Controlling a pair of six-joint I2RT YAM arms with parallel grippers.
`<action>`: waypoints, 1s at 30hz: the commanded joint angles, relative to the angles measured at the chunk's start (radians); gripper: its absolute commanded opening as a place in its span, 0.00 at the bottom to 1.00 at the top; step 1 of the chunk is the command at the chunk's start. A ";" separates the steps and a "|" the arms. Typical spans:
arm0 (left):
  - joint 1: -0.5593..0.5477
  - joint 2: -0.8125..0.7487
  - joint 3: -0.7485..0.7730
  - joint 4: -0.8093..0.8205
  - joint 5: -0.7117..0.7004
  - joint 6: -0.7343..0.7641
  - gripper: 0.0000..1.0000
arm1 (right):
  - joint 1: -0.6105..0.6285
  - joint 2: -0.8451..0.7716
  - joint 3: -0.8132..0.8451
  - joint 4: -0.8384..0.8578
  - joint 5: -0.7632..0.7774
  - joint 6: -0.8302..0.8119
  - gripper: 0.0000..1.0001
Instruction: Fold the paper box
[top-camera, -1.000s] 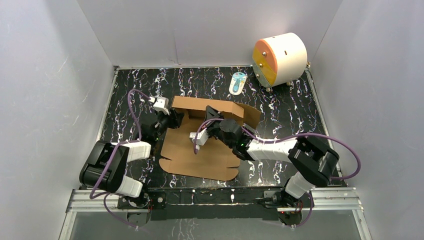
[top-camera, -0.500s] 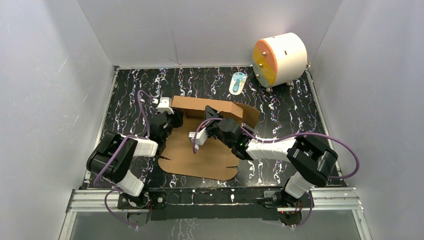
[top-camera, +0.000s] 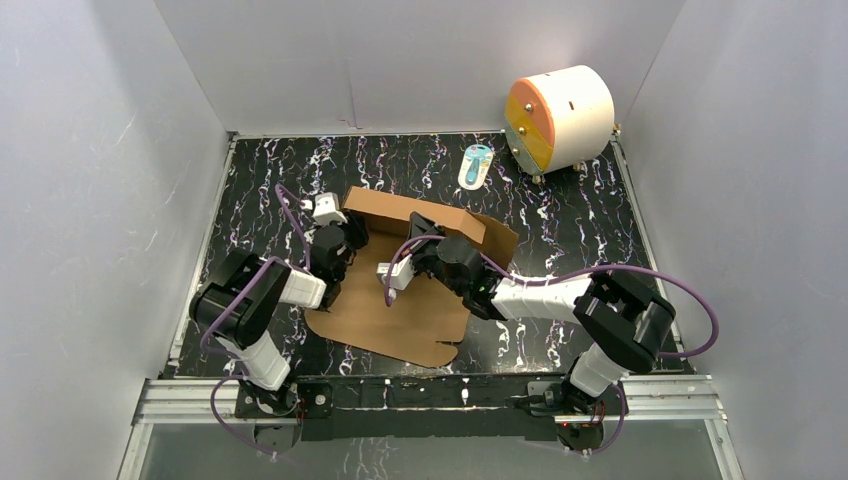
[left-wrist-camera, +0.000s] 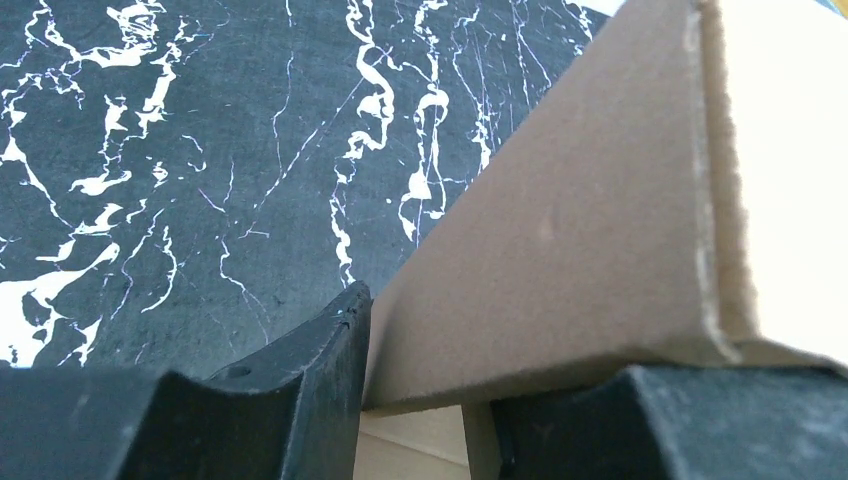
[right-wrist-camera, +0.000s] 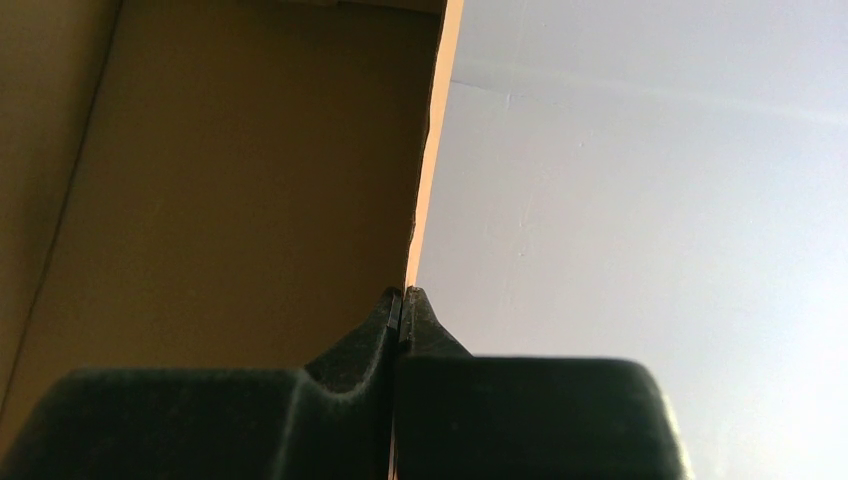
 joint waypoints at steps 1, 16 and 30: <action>0.009 0.032 0.045 0.068 -0.146 -0.069 0.34 | 0.017 0.006 0.017 -0.019 -0.040 0.031 0.00; -0.003 0.052 0.044 0.070 -0.322 -0.255 0.38 | 0.016 -0.005 -0.003 -0.011 -0.024 0.050 0.00; -0.004 0.009 0.010 0.068 -0.433 -0.504 0.43 | 0.017 -0.022 -0.010 -0.019 -0.025 0.073 0.00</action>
